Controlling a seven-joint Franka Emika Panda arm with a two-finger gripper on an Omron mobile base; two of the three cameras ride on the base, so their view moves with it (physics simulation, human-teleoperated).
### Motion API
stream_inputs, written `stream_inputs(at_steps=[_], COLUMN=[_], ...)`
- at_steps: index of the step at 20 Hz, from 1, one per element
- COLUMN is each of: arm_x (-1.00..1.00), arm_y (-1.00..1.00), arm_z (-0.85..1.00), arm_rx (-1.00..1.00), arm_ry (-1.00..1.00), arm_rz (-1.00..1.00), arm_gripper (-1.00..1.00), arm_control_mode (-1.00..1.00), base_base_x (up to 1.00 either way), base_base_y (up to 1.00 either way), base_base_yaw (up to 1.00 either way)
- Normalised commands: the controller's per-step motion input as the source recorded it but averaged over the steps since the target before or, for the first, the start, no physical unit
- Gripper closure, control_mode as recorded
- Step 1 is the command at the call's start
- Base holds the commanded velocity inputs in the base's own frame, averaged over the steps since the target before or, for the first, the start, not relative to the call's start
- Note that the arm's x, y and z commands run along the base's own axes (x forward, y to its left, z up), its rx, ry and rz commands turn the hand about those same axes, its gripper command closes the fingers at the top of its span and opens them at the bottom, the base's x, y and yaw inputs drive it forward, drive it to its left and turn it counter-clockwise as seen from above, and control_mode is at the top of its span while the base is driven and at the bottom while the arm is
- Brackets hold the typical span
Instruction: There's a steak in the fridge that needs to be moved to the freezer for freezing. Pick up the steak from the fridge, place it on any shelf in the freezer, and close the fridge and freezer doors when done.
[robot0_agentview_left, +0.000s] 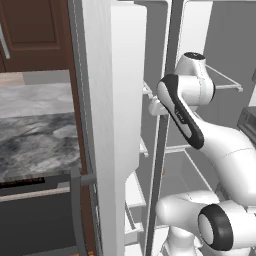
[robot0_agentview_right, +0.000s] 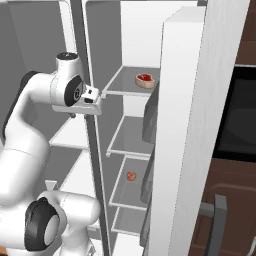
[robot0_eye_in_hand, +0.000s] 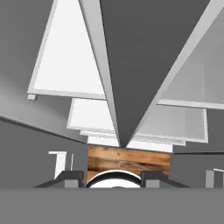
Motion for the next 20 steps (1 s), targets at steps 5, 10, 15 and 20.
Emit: stream_inputs(at_steps=[5, 10, 15, 20], arm_x=[-0.18, -0.46, -0.36, -0.02], arm_y=[0.0, -0.13, -0.38, -0.51], arm_z=[0.0, 0.0, 0.02, 0.11], arm_rx=[0.0, 0.0, 0.0, -0.02], arm_ry=[0.0, -0.01, 0.0, 0.0], arm_rz=[0.0, -0.01, 0.0, 0.0], arm_gripper=[-1.0, -1.0, -1.0, -1.0], arm_control_mode=[-1.0, -1.0, -1.0, -1.0], base_base_x=[0.0, 0.0, 0.0, 0.0], base_base_y=[0.0, 0.0, 0.0, 0.0], base_base_yaw=[0.0, 0.0, 0.0, 0.0])
